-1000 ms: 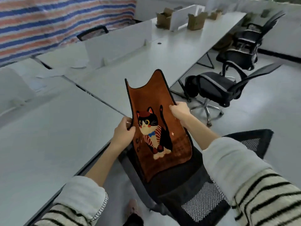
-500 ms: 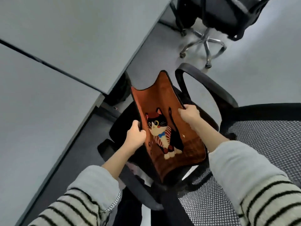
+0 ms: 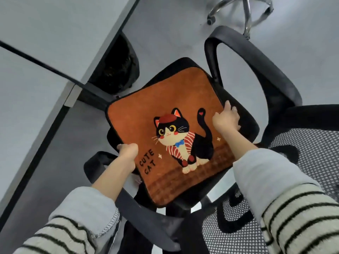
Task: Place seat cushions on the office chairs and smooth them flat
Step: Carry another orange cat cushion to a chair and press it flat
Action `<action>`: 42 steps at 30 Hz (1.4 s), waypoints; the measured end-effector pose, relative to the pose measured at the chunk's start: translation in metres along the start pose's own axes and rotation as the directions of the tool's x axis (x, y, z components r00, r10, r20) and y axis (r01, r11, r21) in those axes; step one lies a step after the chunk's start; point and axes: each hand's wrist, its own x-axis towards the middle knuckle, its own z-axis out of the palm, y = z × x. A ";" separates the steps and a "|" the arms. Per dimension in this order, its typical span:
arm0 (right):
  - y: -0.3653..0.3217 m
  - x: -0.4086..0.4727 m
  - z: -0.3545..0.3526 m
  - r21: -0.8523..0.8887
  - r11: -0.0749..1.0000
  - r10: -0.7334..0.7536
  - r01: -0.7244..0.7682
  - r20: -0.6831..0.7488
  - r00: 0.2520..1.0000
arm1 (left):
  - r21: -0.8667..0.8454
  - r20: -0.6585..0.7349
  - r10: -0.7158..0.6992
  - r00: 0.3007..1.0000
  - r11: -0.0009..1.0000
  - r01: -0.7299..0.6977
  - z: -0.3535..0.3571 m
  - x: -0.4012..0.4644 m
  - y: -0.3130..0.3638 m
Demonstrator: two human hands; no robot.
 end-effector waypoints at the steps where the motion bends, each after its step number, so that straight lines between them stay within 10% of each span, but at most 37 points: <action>1: 0.003 0.001 0.009 -0.028 0.999 -0.023 0.024 0.027 0.999 | 0.057 -0.072 0.034 0.997 0.998 -0.030 0.004 0.003 0.002; 5: 0.012 0.003 0.042 -0.178 0.976 -0.097 0.123 0.150 0.984 | 0.173 -0.148 0.160 0.976 0.976 -0.134 0.015 0.010 0.018; 11: -0.021 0.023 0.053 -0.307 0.921 -0.269 0.241 -0.053 0.962 | 0.268 -0.042 0.191 0.981 0.948 -0.173 0.020 0.028 0.074; 18: -0.072 0.080 0.058 -0.390 0.707 -0.673 0.590 -0.114 0.731 | 0.730 0.000 0.650 0.760 0.519 -0.445 0.032 0.078 0.073; 32: -0.077 0.106 0.084 -0.498 0.647 -0.716 0.578 -0.137 0.684 | 0.816 -0.103 0.807 0.581 0.402 -0.415 0.054 0.104 0.055; 38: -0.071 0.085 0.096 -0.532 0.454 -0.848 0.715 -0.010 0.531 | 0.833 0.290 0.876 0.386 -0.032 -0.552 0.075 0.085 0.056; 42: -0.071 0.089 0.101 -0.531 0.455 -0.852 0.715 -0.026 0.523 | 0.869 0.246 0.897 0.368 -0.036 -0.493 0.090 0.089 0.056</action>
